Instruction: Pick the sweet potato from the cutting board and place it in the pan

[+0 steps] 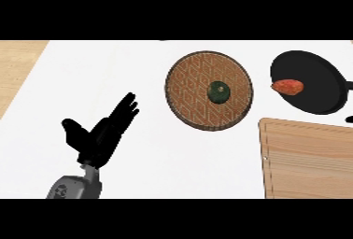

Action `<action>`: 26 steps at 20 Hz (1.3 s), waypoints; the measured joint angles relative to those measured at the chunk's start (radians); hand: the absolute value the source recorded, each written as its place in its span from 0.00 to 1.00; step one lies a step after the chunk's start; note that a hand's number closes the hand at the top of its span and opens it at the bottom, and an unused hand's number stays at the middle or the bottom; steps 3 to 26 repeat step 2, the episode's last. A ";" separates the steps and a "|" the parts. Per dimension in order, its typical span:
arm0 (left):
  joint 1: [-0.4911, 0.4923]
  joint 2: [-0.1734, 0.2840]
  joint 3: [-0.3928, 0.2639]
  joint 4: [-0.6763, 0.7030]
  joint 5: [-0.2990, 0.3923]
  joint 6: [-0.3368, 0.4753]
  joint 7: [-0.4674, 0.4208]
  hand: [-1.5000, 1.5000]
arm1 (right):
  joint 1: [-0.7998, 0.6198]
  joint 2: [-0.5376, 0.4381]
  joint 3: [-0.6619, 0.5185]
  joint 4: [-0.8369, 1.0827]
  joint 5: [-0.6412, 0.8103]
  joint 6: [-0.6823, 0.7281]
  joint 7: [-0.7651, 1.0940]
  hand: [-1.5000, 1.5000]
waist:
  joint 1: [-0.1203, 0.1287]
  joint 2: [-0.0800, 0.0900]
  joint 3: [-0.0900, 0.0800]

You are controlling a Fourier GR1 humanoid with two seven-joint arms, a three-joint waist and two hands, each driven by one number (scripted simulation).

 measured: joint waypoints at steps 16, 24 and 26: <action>0.002 0.003 0.004 -0.002 0.002 0.000 0.002 0.50 | 0.011 -0.009 0.005 -0.012 0.000 0.009 0.000 0.00 | -0.003 -0.002 0.000; 0.002 0.003 0.004 -0.002 0.002 0.000 0.002 0.50 | 0.011 -0.009 0.005 -0.012 0.000 0.009 0.000 0.00 | -0.003 -0.002 0.000; 0.002 0.003 0.004 -0.002 0.002 0.000 0.002 0.50 | 0.011 -0.009 0.005 -0.012 0.000 0.009 0.000 0.00 | -0.003 -0.002 0.000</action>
